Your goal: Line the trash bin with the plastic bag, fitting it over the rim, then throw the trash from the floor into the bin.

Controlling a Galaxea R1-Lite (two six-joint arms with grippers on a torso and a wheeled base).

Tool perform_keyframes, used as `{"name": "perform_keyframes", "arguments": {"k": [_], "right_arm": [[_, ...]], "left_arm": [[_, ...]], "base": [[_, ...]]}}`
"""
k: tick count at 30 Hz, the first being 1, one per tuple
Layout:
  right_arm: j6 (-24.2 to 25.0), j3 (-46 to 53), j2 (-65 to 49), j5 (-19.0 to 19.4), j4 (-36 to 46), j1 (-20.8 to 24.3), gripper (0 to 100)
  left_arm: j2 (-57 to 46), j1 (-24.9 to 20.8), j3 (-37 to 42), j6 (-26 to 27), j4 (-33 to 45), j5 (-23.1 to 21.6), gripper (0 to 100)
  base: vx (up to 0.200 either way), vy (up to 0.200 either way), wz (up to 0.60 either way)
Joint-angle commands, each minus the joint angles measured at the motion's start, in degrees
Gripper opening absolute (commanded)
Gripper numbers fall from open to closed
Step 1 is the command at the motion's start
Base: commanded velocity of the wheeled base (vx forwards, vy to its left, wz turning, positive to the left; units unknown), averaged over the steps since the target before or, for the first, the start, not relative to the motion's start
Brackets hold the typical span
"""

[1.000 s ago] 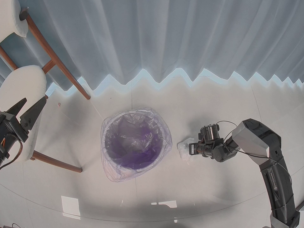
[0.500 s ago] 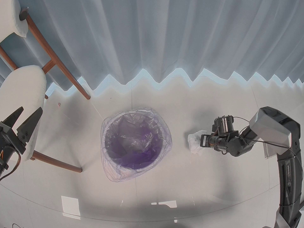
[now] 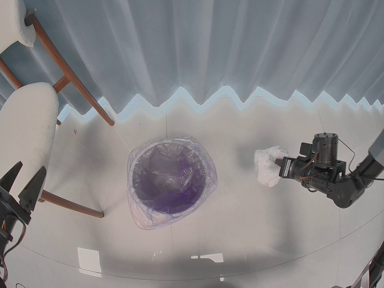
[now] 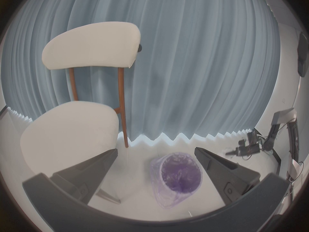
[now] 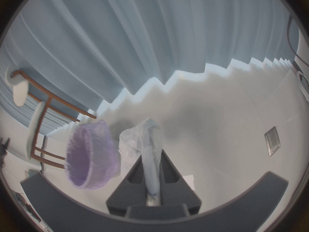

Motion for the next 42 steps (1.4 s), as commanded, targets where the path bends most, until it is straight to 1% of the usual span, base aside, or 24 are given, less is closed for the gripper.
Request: {"name": "perform_keyframes", "arguments": {"k": [1, 3, 5, 6, 7, 8, 9, 10, 12, 13, 16, 17, 19, 20, 21, 22, 24, 28, 30, 32, 34, 42], "right_arm": [[0.3, 8.8, -16.1, 0.3, -3.8, 3.8, 0], [0.3, 8.9, -18.6, 0.4, -3.4, 4.6, 0], [0.4, 9.1, -20.6, 0.3, -3.3, 7.0, 0], [0.4, 9.2, -20.8, 0.3, -3.4, 7.8, 0], [0.4, 9.5, -21.3, 0.3, -3.8, 9.6, 0], [0.4, 9.5, -21.4, 0.3, -3.9, 10.3, 0], [0.4, 9.6, -21.6, 0.2, -3.9, 13.1, 0], [0.3, 9.6, -21.6, 0.2, -3.9, 14.5, 0], [0.3, 9.5, -21.0, 0.1, -4.0, 17.2, 0], [0.3, 9.5, -20.8, 0.1, -4.0, 17.5, 0], [0.3, 8.9, -18.7, 0.1, -4.3, 22.0, 0], [0.3, 8.8, -18.5, 0.1, -4.4, 22.4, 0], [0.1, 8.0, -16.0, 0.1, -6.2, 24.1, 0], [0.1, 8.0, -15.6, 0.1, -6.4, 24.3, 0], [0.1, 7.3, -13.7, 0.2, -7.8, 25.1, 0], [0.0, 6.7, -12.3, 0.2, -8.8, 25.5, 0], [-0.6, 5.4, -9.8, 0.3, -10.8, 25.8, 0], [-1.9, 2.2, -6.2, 0.3, -11.5, 26.2, 0], [-2.1, 1.0, -4.5, 0.3, -11.9, 26.9, 0], [-2.1, -0.2, -3.1, 0.3, -11.9, 27.2, 0], [-2.2, -1.0, -2.1, 0.3, -11.9, 27.9, 0], [-2.5, -3.0, 2.0, 0.1, -12.1, 28.3, 0]], "left_arm": [[-7.0, 0.5, 8.2, 0.0, 0.0, 0.2, 100], [-9.0, 0.5, 9.3, -0.1, 0.8, 0.3, 100], [-12.2, 0.4, 9.3, -0.3, 6.0, 0.7, 100], [-13.3, 0.4, 9.3, -0.3, 7.4, 0.7, 100], [-15.7, 0.4, 9.3, -0.2, 10.2, 0.7, 100], [-16.5, 0.3, 9.3, -0.2, 11.4, 0.7, 100], [-20.1, 0.0, 9.3, -0.1, 16.1, 0.5, 100], [-22.1, 0.0, 9.3, -0.1, 18.6, 0.5, 100], [-26.1, 0.0, 9.3, -0.1, 23.4, 0.4, 100], [-26.7, 0.0, 9.3, -0.1, 24.1, 0.4, 100], [-34.2, 0.1, 9.3, 0.0, 31.7, 0.3, 100], [-34.8, 0.1, 9.3, 0.0, 32.3, 0.2, 100], [-40.9, 0.1, 9.3, 0.1, 37.7, 0.2, 100], [-41.6, 0.1, 9.3, 0.1, 38.4, 0.2, 100], [-44.4, 0.5, 9.3, 1.0, 41.8, 0.6, 100], [-45.7, 0.8, 9.3, 2.0, 43.5, 0.3, 100], [-47.1, 1.6, 9.3, 3.4, 44.8, 0.2, 100], [-47.1, 1.6, 9.3, 4.0, 44.8, 0.4, 100], [-47.1, 1.7, 9.3, 5.9, 44.9, 1.0, 100], [-47.1, 1.6, 9.3, 7.6, 45.1, 3.1, 100], [-47.1, 1.7, 9.3, 7.5, 47.5, 5.7, 100], [-47.1, 1.6, 9.3, 8.0, 48.1, 5.1, 100]], "base": [[0.000, 0.000, 0.00], [0.000, 0.000, 0.00], [0.000, 0.000, 0.00], [0.000, 0.000, 0.00], [0.000, 0.000, 0.00], [0.000, 0.000, 0.00], [0.000, 0.000, 0.00], [0.000, 0.000, 0.00], [0.000, 0.000, 0.00], [0.000, 0.000, 0.00], [0.000, 0.000, 0.00], [0.000, 0.000, 0.00], [0.000, 0.000, 0.00], [0.000, 0.000, 0.00], [0.000, 0.000, 0.00], [0.000, 0.000, 0.00], [0.000, 0.000, 0.00], [0.000, 0.000, 0.00], [0.000, 0.000, 0.00], [0.000, 0.000, 0.00], [0.000, 0.000, 0.00], [0.000, 0.000, 0.00]]}}
